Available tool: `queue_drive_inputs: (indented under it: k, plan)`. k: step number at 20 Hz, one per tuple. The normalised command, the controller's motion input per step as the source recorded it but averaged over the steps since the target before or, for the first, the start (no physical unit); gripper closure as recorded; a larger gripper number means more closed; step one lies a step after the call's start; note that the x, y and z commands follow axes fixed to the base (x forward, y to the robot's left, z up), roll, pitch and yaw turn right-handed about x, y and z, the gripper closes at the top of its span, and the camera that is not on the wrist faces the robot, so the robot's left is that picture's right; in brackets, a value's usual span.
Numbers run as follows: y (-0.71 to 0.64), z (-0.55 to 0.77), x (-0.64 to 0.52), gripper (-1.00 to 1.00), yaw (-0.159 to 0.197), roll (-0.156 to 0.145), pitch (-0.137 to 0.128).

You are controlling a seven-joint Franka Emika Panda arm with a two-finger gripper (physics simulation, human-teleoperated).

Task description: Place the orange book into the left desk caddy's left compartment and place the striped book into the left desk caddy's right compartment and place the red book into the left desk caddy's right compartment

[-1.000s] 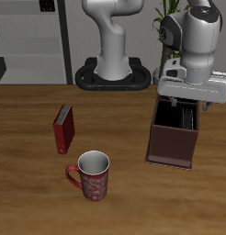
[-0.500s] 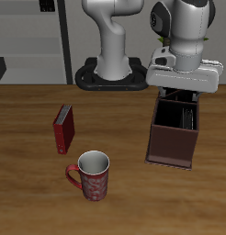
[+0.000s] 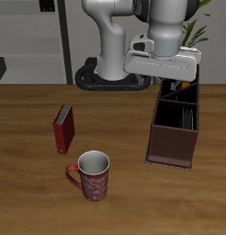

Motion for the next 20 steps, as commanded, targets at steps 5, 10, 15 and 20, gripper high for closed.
queue_drive_inputs:
  k: [5, 10, 15, 20]
  plan:
    - [-0.37, 0.02, 0.06, -1.0, 0.015, -0.037, 0.009]
    - [-1.18, -0.11, 0.22, -1.0, 0.019, -0.147, 0.045]
    - [-0.67, -0.14, -0.02, -1.0, 0.008, -0.049, 0.035]
    - [-0.42, -0.17, -0.19, -1.0, 0.064, 0.103, 0.043]
